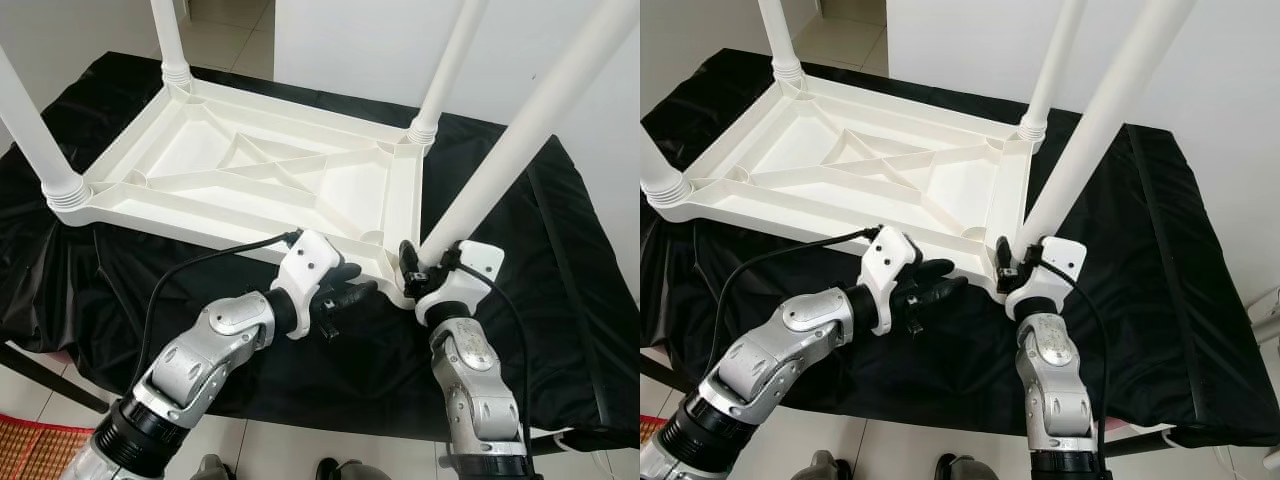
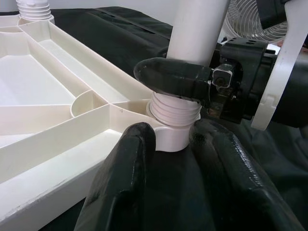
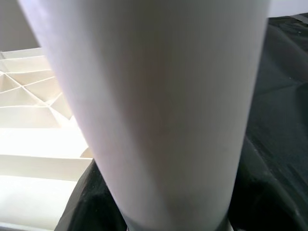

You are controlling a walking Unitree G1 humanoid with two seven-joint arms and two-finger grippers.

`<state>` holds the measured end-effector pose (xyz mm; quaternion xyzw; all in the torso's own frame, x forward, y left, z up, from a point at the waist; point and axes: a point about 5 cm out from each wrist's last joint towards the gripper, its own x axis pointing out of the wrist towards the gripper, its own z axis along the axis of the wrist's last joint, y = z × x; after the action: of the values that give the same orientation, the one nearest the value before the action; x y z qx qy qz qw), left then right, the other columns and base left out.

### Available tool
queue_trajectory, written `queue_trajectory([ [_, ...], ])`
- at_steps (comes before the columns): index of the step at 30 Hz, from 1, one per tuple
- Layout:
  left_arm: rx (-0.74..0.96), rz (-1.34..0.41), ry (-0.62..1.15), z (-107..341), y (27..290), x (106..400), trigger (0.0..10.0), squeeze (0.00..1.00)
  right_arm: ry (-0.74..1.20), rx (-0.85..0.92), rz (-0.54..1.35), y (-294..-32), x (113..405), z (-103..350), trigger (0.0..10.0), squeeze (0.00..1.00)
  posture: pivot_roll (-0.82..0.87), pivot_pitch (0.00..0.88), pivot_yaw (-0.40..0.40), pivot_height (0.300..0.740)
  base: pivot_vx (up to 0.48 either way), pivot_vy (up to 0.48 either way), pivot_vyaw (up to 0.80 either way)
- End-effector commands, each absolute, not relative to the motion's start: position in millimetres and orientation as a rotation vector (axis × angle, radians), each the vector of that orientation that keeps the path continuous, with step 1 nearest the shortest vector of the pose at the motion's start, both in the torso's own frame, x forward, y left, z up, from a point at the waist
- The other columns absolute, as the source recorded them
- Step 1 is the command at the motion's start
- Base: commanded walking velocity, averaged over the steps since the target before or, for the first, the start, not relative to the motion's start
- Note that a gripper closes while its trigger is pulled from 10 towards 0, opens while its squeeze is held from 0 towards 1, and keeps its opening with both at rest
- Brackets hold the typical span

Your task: Building children table

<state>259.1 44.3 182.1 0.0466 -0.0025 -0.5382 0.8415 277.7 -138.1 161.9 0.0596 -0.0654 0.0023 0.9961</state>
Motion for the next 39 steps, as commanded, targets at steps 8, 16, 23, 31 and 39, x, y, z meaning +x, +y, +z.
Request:
queue_trajectory([
  [8, 0.098, -1.257, 0.013, 179, 39, 250, 10.0, 0.00, -0.056, 0.123, 0.026, -146, 278, 152, 10.0, 1.00, 0.04, 0.144, -0.077, 0.740, 0.000, 0.000, 0.00],
  [16, 0.100, -1.254, 0.011, 179, 39, 251, 10.0, 0.00, -0.068, 0.060, 0.216, -158, 280, 156, 10.0, 0.78, 0.04, 0.137, -0.080, 0.740, 0.000, 0.000, 0.00],
  [23, 0.101, -1.251, 0.011, 179, 39, 251, 10.0, 0.00, -0.101, 0.015, 0.428, -163, 278, 165, 10.0, 0.00, 0.04, 0.132, -0.080, 0.740, 0.000, 0.000, 0.00],
  [31, 0.102, -1.255, 0.007, 180, 39, 252, 10.0, 0.00, -0.099, -0.066, 0.604, -170, 290, 168, 4.3, 0.00, 0.05, 0.133, -0.070, 0.740, 0.000, 0.000, 0.00],
  [39, 0.102, -1.252, 0.007, 181, 39, 252, 10.0, 0.00, -0.030, -0.087, 0.653, -177, 293, 154, 0.0, 0.00, 0.05, 0.133, -0.072, 0.740, 0.000, 0.000, 0.00],
])
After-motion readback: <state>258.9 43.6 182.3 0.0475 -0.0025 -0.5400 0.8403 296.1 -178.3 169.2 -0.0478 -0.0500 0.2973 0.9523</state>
